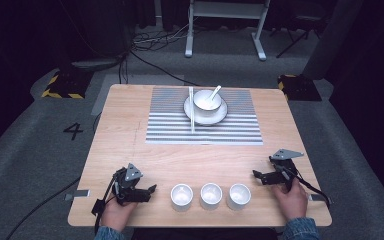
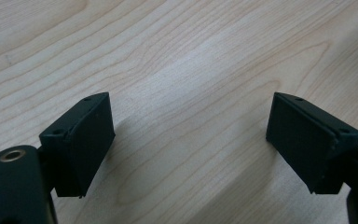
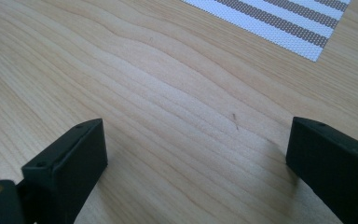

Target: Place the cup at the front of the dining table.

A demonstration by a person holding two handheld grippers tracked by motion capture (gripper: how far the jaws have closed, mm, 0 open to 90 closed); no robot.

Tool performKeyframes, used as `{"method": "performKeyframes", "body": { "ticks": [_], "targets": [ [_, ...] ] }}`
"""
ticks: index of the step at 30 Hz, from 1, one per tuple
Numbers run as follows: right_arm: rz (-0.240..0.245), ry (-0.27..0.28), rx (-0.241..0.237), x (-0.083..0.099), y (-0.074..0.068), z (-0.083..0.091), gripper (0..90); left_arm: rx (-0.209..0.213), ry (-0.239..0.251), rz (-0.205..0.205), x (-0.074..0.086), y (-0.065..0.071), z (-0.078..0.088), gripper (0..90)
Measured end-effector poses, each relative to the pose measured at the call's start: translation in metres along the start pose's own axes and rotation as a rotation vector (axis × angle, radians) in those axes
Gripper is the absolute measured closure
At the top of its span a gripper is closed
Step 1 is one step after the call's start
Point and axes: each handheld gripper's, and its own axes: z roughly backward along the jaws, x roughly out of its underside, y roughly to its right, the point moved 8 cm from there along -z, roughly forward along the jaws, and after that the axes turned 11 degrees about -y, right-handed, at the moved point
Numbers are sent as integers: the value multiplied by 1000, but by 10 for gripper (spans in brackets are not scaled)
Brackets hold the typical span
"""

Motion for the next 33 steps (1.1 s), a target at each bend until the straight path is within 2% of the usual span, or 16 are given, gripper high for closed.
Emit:
{"method": "performKeyframes", "body": {
  "ticks": [1,4,10,13,24,28,33],
  "targets": [
    [0,0,0,0,0,0,54,10,5,28,0,0,2,162],
    [0,0,0,0,0,0,54,31,33,54,-3,0,10,162],
    [0,0,0,0,0,0,54,49,88,61,-11,2,25,166],
    [0,0,0,0,0,0,54,84,120,77,-17,3,35,177],
    [0,0,0,0,0,0,54,91,194,38,-37,14,58,177],
    [0,0,0,0,0,0,54,101,224,18,-45,24,65,177],
    [0,0,0,0,0,0,54,119,229,-27,-52,39,68,174]
  ]
}}
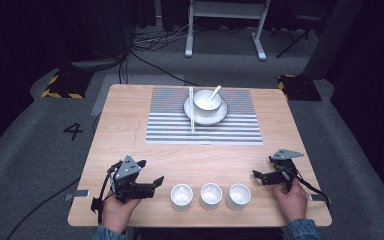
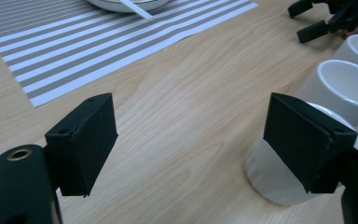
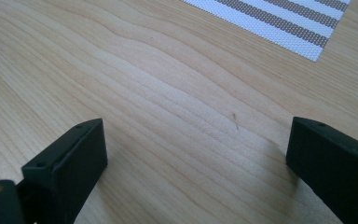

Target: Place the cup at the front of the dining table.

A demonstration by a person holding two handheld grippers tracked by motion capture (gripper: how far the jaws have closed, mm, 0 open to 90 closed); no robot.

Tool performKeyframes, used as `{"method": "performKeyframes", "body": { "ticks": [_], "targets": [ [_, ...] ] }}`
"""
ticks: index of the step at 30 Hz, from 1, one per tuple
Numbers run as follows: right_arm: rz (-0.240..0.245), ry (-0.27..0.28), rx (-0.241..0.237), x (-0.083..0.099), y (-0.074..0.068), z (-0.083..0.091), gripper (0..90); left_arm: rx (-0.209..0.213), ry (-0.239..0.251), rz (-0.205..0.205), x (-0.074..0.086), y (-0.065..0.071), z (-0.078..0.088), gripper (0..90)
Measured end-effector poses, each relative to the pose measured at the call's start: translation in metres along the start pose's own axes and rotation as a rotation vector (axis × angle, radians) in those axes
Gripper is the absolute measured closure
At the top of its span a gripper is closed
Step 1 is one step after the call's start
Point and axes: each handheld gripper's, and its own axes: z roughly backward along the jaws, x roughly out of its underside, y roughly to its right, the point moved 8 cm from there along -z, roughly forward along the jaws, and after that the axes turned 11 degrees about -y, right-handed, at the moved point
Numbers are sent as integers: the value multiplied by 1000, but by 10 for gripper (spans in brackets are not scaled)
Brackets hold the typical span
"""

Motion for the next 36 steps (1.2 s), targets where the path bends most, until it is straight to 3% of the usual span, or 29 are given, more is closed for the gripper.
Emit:
{"method": "performKeyframes", "body": {
  "ticks": [5,7,8,9,11,15,22,36],
  "targets": [
    [0,0,0,0,0,0,54,12,-12,-37,-4,11,-1,169],
    [0,0,0,0,0,0,54,57,22,-26,-7,22,-1,160],
    [0,0,0,0,0,0,54,57,22,-26,-7,22,-1,160],
    [0,0,0,0,0,0,54,92,29,-28,-9,30,-3,159],
    [-1,0,0,0,0,0,54,108,27,-41,-11,37,-4,158],
    [0,0,0,0,0,0,54,110,17,-65,-13,48,-6,157],
    [-2,0,1,0,0,0,54,100,21,-63,-8,65,-16,159],
    [-2,0,1,0,0,0,54,128,-14,-50,7,78,-38,156]
  ]
}}
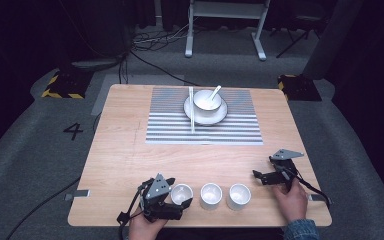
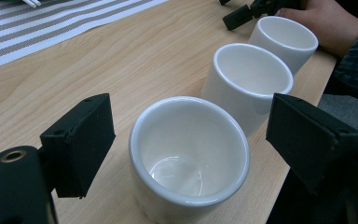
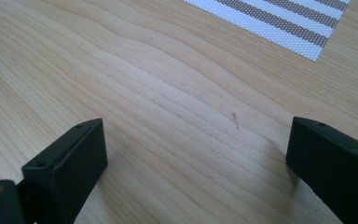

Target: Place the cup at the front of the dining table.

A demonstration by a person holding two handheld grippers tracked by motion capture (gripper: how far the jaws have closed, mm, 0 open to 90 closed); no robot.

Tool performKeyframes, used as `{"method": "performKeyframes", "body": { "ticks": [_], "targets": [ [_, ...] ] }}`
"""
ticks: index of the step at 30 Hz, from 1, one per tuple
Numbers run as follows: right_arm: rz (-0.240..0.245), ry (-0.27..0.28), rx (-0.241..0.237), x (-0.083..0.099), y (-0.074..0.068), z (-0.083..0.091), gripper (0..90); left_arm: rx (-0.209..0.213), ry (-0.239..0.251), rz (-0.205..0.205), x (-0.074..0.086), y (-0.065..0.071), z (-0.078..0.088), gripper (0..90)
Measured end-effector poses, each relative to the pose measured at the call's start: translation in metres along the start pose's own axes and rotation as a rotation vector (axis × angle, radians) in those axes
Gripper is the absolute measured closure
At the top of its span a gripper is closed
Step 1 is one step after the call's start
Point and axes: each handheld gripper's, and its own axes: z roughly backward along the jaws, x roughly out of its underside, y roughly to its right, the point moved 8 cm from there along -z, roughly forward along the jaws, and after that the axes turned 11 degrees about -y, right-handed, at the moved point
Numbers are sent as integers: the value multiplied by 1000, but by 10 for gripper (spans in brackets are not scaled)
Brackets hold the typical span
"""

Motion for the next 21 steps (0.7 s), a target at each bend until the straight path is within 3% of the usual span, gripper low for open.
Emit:
{"method": "performKeyframes", "body": {
  "ticks": [5,15,21],
  "targets": [
    [0,0,0,0,0,0,54,13,-9,23,4,0,-7,157],
    [0,0,0,0,0,0,54,-23,-90,-13,13,1,-22,169],
    [0,0,0,0,0,0,54,-38,-125,-26,18,-1,-26,230]
  ]
}}
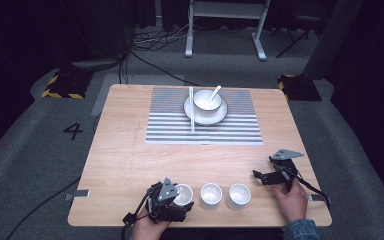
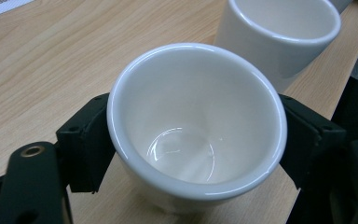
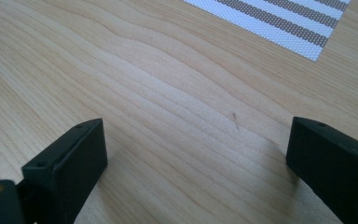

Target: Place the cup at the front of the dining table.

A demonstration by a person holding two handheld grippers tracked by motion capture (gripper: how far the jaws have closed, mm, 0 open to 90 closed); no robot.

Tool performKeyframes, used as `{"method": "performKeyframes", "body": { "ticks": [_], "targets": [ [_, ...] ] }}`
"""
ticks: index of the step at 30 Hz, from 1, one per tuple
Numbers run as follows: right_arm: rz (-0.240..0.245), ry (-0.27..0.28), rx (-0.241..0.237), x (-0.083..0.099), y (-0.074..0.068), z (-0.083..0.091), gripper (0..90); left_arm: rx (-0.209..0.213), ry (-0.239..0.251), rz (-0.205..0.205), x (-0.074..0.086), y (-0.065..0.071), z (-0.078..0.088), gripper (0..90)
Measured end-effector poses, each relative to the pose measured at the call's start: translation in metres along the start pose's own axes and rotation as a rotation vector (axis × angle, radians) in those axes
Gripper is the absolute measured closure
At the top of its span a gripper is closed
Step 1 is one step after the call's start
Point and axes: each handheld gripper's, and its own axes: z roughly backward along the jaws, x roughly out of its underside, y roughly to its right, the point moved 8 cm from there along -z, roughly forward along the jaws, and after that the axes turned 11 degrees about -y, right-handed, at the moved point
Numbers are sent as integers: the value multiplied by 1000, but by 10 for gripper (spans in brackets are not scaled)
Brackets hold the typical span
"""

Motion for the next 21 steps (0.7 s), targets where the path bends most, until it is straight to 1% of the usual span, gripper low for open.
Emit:
{"method": "performKeyframes", "body": {
  "ticks": [3,7,10,12,15,18,21],
  "targets": [
    [0,1,-1,0,0,0,54,-3,-23,0,3,-1,-4,239],
    [0,2,-1,0,0,0,54,-21,-31,-12,3,-1,-4,257],
    [0,1,-1,0,0,0,54,-14,-35,6,3,-2,-3,263],
    [1,1,-1,0,0,0,54,-14,-36,7,3,-2,-2,265],
    [0,1,-1,0,0,0,54,-17,-50,-5,2,-3,-1,267],
    [-1,3,-1,0,0,0,54,-18,-55,-4,1,-3,-1,268],
    [0,3,1,0,0,0,54,-15,-59,-14,-2,-3,2,268]
  ]
}}
